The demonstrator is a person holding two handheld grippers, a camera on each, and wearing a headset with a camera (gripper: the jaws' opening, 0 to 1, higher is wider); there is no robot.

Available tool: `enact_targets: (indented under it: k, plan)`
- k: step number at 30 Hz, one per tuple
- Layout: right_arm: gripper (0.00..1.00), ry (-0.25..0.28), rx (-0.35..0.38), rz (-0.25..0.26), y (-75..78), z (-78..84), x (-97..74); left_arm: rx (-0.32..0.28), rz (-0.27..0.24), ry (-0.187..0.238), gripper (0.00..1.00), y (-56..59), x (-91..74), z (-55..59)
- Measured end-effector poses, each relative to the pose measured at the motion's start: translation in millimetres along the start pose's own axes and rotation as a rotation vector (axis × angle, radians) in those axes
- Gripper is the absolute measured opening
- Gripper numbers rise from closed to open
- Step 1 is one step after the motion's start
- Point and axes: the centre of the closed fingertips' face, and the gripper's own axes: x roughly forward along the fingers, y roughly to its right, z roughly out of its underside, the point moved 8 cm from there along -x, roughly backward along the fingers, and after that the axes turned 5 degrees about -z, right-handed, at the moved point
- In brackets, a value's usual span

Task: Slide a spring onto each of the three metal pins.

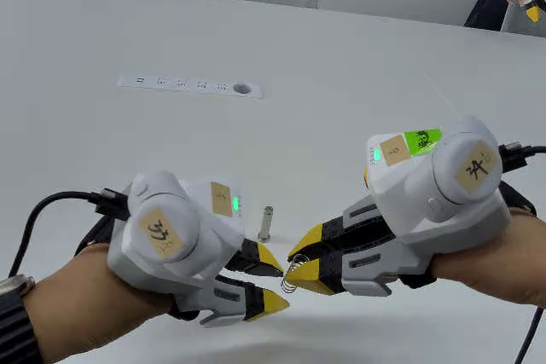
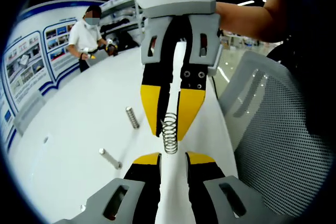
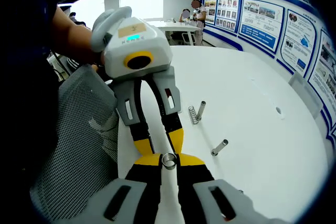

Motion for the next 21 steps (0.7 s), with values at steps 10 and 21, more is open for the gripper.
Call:
enact_targets:
  k: [10,21]
  plan:
    - [0.12,-0.006,-0.004,0.02,15.1,-3.5,-5.4,-0.078,-0.028,0.041,0.28,1.3,-20.3,14.1]
    - [0.12,-0.016,-0.028,0.042,37.0,-15.9,-11.7,-0.133,-0.083,0.079,0.38,-3.4,-40.0,25.9]
